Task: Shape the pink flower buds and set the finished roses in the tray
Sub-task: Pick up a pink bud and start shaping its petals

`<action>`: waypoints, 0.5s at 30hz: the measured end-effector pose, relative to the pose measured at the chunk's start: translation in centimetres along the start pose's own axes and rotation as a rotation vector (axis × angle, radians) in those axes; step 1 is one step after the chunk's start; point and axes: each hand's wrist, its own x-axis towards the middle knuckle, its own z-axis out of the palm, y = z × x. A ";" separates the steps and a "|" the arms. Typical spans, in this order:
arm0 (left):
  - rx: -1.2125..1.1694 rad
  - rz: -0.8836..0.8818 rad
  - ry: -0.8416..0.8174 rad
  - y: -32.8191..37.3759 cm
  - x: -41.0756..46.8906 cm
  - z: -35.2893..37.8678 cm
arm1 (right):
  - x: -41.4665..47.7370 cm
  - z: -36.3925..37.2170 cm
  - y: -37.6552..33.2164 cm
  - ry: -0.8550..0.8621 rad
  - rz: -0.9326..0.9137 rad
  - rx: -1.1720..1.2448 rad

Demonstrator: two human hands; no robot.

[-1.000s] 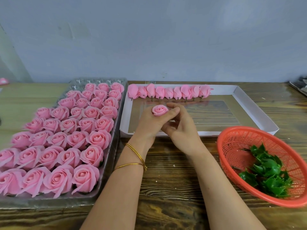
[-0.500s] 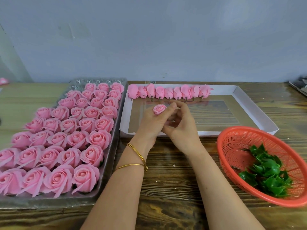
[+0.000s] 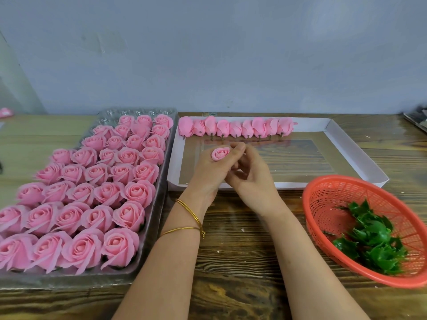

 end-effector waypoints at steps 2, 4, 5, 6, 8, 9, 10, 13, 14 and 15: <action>-0.020 -0.019 0.022 0.1 -0.1 0.3 | 0.0 0.1 0.1 0.022 0.004 0.009; -0.007 -0.023 0.033 0.2 -0.2 0.6 | 0.0 0.2 0.2 0.036 0.000 -0.018; 0.004 -0.026 0.031 0.1 -0.2 0.6 | 0.0 0.2 0.2 0.042 -0.002 -0.034; 0.011 -0.027 0.031 0.1 -0.3 0.6 | 0.1 0.2 0.3 0.049 -0.004 -0.044; 0.022 -0.032 0.027 0.1 -0.3 0.5 | 0.1 0.2 0.2 0.064 -0.005 -0.053; 0.031 -0.032 0.018 0.1 -0.3 0.4 | 0.1 0.1 0.2 0.066 0.000 -0.046; 0.040 -0.027 0.007 0.1 -0.3 0.3 | 0.1 0.1 0.2 0.062 0.007 -0.035; 0.051 -0.012 -0.022 0.1 -0.3 0.0 | 0.0 0.1 0.1 0.038 0.019 -0.020; 0.052 -0.010 -0.026 0.1 -0.3 0.0 | 0.0 0.1 0.0 0.026 0.024 -0.013; 0.056 -0.005 -0.027 0.1 -0.2 -0.1 | -0.1 0.1 -0.1 0.011 0.031 -0.002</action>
